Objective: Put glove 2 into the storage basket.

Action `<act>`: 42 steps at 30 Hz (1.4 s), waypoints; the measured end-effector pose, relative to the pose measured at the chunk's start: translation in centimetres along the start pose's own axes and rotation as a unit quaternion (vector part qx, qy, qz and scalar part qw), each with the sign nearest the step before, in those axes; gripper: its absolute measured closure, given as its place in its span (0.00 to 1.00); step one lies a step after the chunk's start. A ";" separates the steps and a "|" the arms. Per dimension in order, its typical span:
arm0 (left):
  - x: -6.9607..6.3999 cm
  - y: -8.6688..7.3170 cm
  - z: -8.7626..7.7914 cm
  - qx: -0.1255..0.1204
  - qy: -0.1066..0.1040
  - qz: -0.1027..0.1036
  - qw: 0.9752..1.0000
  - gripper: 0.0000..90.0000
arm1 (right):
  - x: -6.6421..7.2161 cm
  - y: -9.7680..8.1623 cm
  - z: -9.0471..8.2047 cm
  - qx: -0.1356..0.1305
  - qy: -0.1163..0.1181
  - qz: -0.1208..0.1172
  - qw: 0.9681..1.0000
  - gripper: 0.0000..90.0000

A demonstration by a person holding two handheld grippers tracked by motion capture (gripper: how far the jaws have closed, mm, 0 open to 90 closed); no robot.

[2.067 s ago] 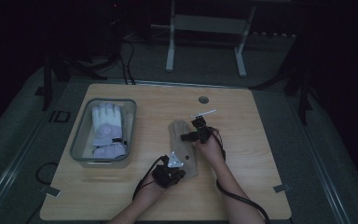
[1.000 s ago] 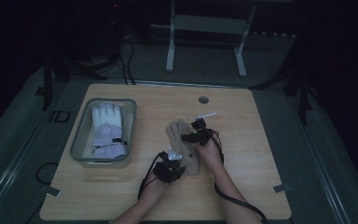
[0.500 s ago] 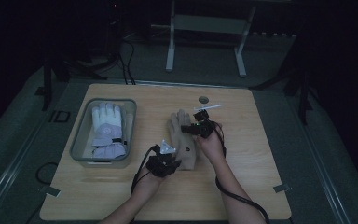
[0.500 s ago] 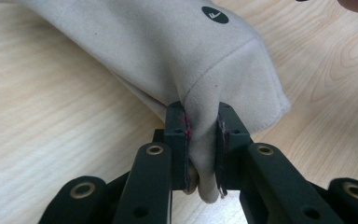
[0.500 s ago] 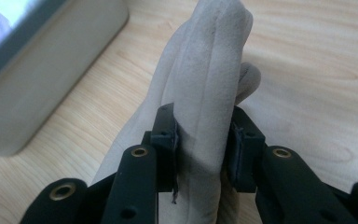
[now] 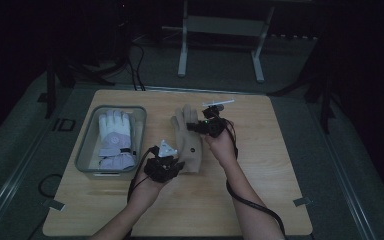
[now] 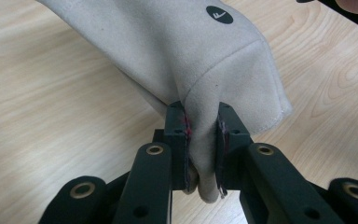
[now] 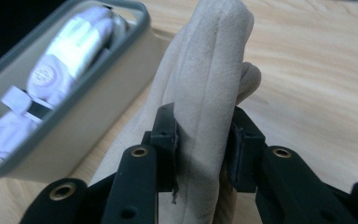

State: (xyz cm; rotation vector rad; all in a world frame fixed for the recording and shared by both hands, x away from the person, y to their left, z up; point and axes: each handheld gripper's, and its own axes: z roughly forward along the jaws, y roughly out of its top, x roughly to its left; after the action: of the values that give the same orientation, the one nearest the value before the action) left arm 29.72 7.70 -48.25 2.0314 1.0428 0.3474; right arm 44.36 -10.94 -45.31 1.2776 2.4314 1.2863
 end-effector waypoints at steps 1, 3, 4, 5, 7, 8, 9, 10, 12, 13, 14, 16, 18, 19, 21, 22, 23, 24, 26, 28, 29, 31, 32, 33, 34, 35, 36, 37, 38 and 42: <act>0.0 0.0 0.0 0.000 0.000 0.000 1.000 0.87 | 0.3 0.3 0.0 -0.001 0.000 -0.003 1.000 0.76; 0.8 0.2 -1.0 -0.002 0.008 -0.003 1.000 0.87 | 0.8 1.0 0.1 -0.004 0.005 -0.007 1.000 0.76; 1.1 0.2 -1.5 -0.003 0.011 -0.003 1.000 0.87 | 1.1 1.3 0.2 -0.004 0.005 -0.010 1.000 0.76; 1.1 0.2 -1.5 -0.003 0.011 -0.003 1.000 0.87 | 1.1 1.3 0.2 -0.004 0.005 -0.010 1.000 0.76; 1.7 0.3 -2.6 -0.004 0.022 -0.003 1.000 0.87 | 1.9 2.2 0.5 -0.006 0.013 -0.015 1.000 0.76; 2.0 0.3 -3.2 -0.005 0.028 -0.002 1.000 0.87 | 2.3 2.6 0.6 -0.006 0.014 -0.017 1.000 0.76; 2.0 0.3 -3.2 -0.005 0.028 -0.002 1.000 0.87 | 2.3 2.6 0.6 -0.006 0.014 -0.017 1.000 0.76; 2.3 0.3 -3.6 -0.005 0.031 -0.001 0.999 0.87 | 3.1 3.3 1.0 -0.007 0.021 -0.023 0.999 0.76; 2.8 0.3 -4.3 -0.006 0.038 -0.004 0.999 0.87 | 3.4 3.6 1.2 -0.007 0.023 -0.026 0.999 0.76; 3.5 0.2 -5.1 -0.006 0.043 -0.009 0.999 0.87 | 4.4 4.3 1.6 -0.009 0.026 -0.034 0.999 0.76; 3.8 0.1 -5.5 -0.008 0.047 -0.013 0.999 0.87 | 4.7 4.5 1.8 -0.009 0.028 -0.036 0.999 0.76; 4.2 -0.1 -6.0 -0.008 0.053 -0.014 0.998 0.87 | 5.7 5.2 2.3 -0.009 0.031 -0.042 0.999 0.76; 5.0 -0.4 -6.9 -0.009 0.062 -0.019 0.998 0.87 | 6.4 5.7 2.8 -0.007 0.034 -0.048 0.998 0.76; 5.3 -0.5 -7.3 -0.011 0.063 -0.023 0.998 0.87 | 6.8 6.0 3.0 -0.007 0.036 -0.051 0.998 0.76; 5.8 -0.7 -7.9 -0.014 0.072 -0.027 0.997 0.87 | 7.6 6.6 3.6 -0.005 0.040 -0.058 0.998 0.76; 6.1 -0.8 -8.2 -0.013 0.075 -0.028 0.997 0.87 | 8.1 6.9 3.8 -0.005 0.041 -0.061 0.997 0.76; 6.1 -0.8 -8.2 -0.013 0.075 -0.028 0.997 0.87 | 8.5 7.2 4.1 -0.004 0.043 -0.065 0.997 0.76; 6.5 -1.0 -8.6 -0.014 0.078 -0.031 0.996 0.87 | 9.0 7.5 4.6 -0.003 0.046 -0.070 0.996 0.76; 7.0 -1.4 -9.1 -0.012 0.085 -0.036 0.996 0.87 | 9.8 7.9 5.3 0.001 0.050 -0.078 0.996 0.76; 7.9 -2.1 -10.0 -0.008 0.094 -0.042 0.995 0.87 | 10.5 8.1 5.8 -0.002 0.056 -0.085 0.995 0.76; 7.9 -2.1 -10.0 -0.008 0.094 -0.042 0.995 0.87 | 10.5 8.1 5.8 -0.002 0.056 -0.085 0.995 0.76; 8.5 -2.6 -10.5 -0.009 0.097 -0.053 0.994 0.87 | 11.5 8.3 7.0 0.000 0.067 -0.090 0.994 0.76; 8.8 -2.8 -10.7 -0.007 0.100 -0.054 0.993 0.87 | 11.7 8.4 7.3 0.001 0.068 -0.093 0.993 0.76; 9.1 -3.0 -10.9 -0.008 0.102 -0.060 0.993 0.87 | 11.7 8.4 7.3 0.001 0.068 -0.093 0.993 0.76; 9.6 -3.5 -11.3 -0.008 0.107 -0.065 0.992 0.87 | 12.5 8.6 8.2 0.006 0.071 -0.098 0.993 0.76; 9.6 -3.5 -11.3 -0.008 0.107 -0.065 0.992 0.87 | 12.5 8.6 8.2 0.006 0.071 -0.098 0.993 0.76; 10.0 -3.9 -11.8 -0.006 0.112 -0.066 0.991 0.87 | 13.1 8.8 9.0 0.011 0.070 -0.107 0.992 0.75; 10.2 -4.1 -12.0 -0.007 0.115 -0.071 0.991 0.87 | 13.5 8.8 9.4 0.012 0.070 -0.114 0.991 0.75; 10.5 -4.3 -12.3 -0.006 0.115 -0.074 0.991 0.87 | 13.8 8.8 9.8 0.013 0.070 -0.116 0.991 0.75; 11.2 -4.9 -12.7 -0.005 0.121 -0.083 0.989 0.87 | 14.6 8.8 10.9 0.014 0.078 -0.117 0.990 0.75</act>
State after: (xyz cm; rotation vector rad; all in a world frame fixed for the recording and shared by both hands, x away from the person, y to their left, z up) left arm 26.84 24.84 -45.19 1.9110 1.3463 0.5197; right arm 45.39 8.97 -42.01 0.8938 2.6185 1.3359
